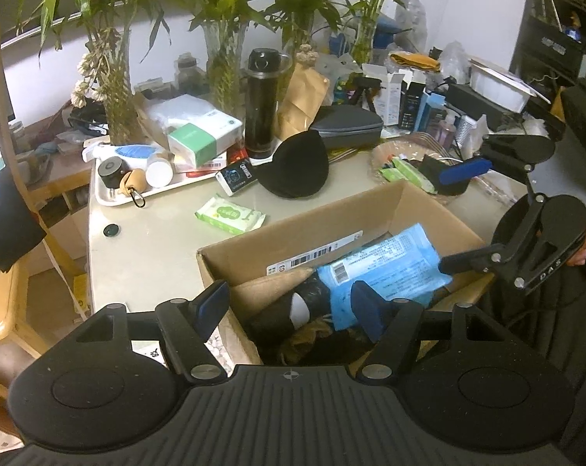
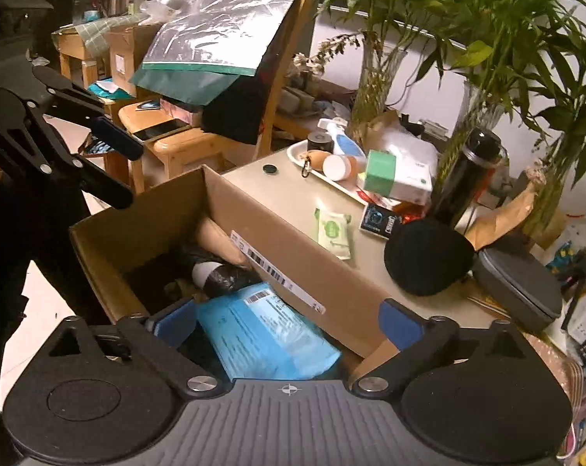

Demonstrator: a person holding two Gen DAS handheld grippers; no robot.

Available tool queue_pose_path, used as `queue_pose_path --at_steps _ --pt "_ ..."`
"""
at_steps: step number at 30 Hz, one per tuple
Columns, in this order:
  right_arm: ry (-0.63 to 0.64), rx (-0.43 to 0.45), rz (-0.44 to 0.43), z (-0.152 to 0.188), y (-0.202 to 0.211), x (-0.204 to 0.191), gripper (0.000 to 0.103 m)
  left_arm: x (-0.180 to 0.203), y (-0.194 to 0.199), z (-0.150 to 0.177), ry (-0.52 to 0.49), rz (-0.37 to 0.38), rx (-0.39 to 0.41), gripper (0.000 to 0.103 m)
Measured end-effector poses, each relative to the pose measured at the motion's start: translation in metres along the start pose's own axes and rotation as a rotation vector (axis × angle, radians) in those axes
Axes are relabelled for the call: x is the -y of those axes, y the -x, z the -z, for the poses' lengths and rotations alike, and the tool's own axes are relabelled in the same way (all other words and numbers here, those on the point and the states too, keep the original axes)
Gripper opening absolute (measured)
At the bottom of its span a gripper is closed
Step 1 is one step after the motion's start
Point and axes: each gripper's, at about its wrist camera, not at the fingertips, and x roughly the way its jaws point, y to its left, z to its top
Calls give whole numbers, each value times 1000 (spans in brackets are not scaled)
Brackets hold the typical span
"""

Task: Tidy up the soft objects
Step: 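Lower the bundle and blue packet into the box and open both grippers, then move the right gripper to the black foam pad while the left approaches the green wipes packet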

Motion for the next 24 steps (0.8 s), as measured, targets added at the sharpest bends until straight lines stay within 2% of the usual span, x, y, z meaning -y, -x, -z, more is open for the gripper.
queue_pose_path --at_steps 8,24 --pt "-11 -2 50 5 -2 5 103 -3 -6 -4 17 -10 16 68" --pt "-1 26 58 1 -2 5 103 -3 -16 -11 36 10 45 68"
